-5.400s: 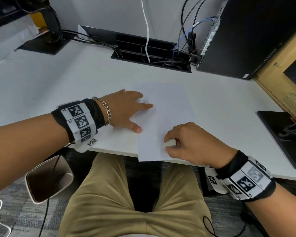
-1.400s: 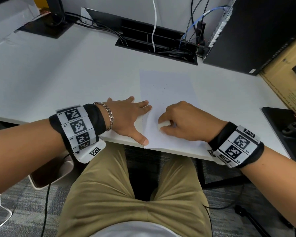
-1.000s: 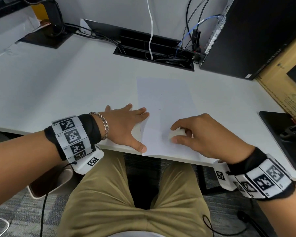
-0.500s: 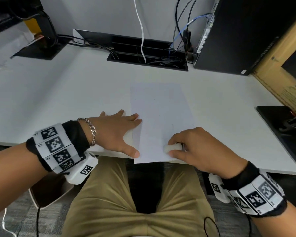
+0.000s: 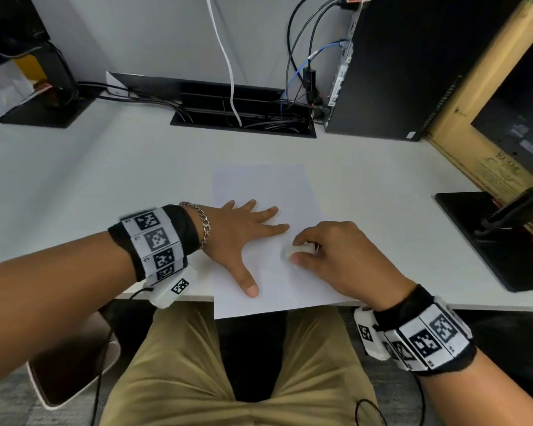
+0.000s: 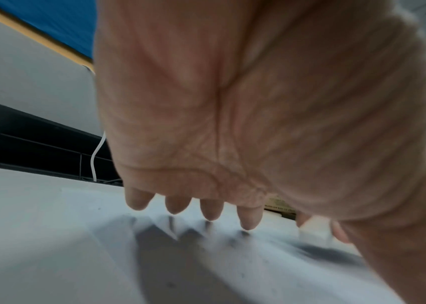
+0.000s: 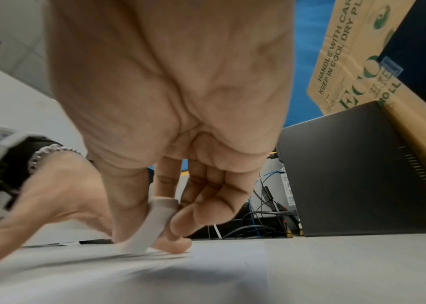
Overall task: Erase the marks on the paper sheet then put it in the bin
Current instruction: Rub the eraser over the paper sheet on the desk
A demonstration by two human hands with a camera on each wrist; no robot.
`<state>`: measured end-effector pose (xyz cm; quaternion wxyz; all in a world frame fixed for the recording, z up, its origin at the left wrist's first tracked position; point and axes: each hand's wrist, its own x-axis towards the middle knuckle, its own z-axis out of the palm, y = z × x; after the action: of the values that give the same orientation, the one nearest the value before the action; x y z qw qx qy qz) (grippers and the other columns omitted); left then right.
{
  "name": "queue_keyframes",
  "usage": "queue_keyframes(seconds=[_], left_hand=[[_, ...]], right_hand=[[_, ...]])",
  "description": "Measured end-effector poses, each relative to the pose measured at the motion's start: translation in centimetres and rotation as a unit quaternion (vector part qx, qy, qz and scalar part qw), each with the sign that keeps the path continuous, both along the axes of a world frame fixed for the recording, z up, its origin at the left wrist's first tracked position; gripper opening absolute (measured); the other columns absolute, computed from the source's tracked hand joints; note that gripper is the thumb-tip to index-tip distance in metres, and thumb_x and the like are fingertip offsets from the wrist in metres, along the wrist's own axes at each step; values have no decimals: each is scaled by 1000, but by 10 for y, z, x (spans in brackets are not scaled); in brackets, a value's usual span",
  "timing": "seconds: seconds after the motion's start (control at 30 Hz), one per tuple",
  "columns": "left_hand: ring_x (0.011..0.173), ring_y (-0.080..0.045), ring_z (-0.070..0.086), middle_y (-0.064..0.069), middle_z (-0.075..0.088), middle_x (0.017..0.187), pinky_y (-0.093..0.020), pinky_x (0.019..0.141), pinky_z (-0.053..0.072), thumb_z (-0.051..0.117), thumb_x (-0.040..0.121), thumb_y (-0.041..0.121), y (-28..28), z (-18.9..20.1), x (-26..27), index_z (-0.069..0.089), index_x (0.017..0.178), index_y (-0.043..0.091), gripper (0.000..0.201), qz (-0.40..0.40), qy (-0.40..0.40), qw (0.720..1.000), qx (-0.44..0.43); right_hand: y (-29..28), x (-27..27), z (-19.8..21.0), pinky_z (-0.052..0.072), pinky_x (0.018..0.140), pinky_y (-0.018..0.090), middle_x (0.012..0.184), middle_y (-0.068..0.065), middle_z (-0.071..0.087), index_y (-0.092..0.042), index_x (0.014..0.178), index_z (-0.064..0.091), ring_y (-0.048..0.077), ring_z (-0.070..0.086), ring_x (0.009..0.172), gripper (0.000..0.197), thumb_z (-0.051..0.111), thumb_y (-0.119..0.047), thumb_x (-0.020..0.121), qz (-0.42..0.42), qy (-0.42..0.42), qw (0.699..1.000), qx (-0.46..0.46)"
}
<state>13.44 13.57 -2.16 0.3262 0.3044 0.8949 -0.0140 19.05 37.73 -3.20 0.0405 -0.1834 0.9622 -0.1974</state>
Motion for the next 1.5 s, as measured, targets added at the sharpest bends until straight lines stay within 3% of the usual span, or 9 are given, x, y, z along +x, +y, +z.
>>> queue_keyframes(seconds=[0.2,0.43,0.67,0.77,0.93,1.0,1.1,1.27,1.5], left_hand=[[156,-24,-30,18,-36,165,-62,126,-11,77,63,86,3,-5,0,-24,158,50,143,-4,6,1000,-27],[155,-25,-32,19,-36,165,-66,124,-10,78,59,88,2,-10,-3,-26,154,57,144,-4,-1,1000,-28],[154,-23,-33,21,-39,163,-68,123,-8,76,58,90,3,-12,-5,-28,153,57,145,-5,2,999,-43],[154,-23,-34,22,-41,161,-69,123,-9,76,58,90,2,-13,-5,-29,152,58,145,-5,-1,999,-46],[153,-23,-35,22,-42,160,-69,123,-10,74,56,93,2,-15,-7,-31,151,58,146,-10,-1,999,-43],[153,-23,-35,22,-42,160,-69,123,-10,74,56,93,1,-15,-7,-31,150,59,146,-8,-2,999,-46],[153,-23,-34,22,-42,160,-69,123,-10,74,56,92,2,-15,-7,-32,150,59,146,-9,0,999,-47],[153,-23,-35,22,-41,161,-69,123,-9,74,56,93,1,-15,-7,-32,150,58,146,-10,0,999,-44],[155,-24,-32,21,-41,162,-69,123,-8,75,59,91,3,-11,-4,-30,152,57,144,-9,4,998,-55]], right_hand=[[-15,-6,-7,46,83,25,109,-6,68,-32,125,70,14,63,102,33,66,-46,95,-27,-13,999,16],[-20,3,-7,50,89,26,103,-8,74,-32,127,70,12,64,104,35,66,-45,95,25,-48,998,14],[-28,-1,-9,46,84,26,114,-2,70,-31,130,68,19,64,107,35,60,-43,98,-12,-23,999,40],[-30,6,-4,51,83,26,112,-1,68,-34,129,68,17,64,102,34,62,-43,97,4,-77,996,35],[-33,-1,-6,48,84,26,118,0,69,-29,131,67,20,64,108,35,58,-41,100,-42,-18,998,38],[-34,2,-6,44,82,25,118,0,67,-30,133,65,20,63,109,36,57,-41,100,-26,-28,998,55],[-32,9,-2,51,84,26,112,-1,68,-33,130,67,18,65,103,34,62,-41,97,-1,-77,996,37],[-33,0,-5,47,85,26,118,1,69,-28,131,67,20,64,110,35,59,-40,99,-46,-24,998,28],[-25,4,1,46,82,21,110,-6,72,-31,124,72,12,64,103,30,67,-39,95,-2,-70,997,14]])
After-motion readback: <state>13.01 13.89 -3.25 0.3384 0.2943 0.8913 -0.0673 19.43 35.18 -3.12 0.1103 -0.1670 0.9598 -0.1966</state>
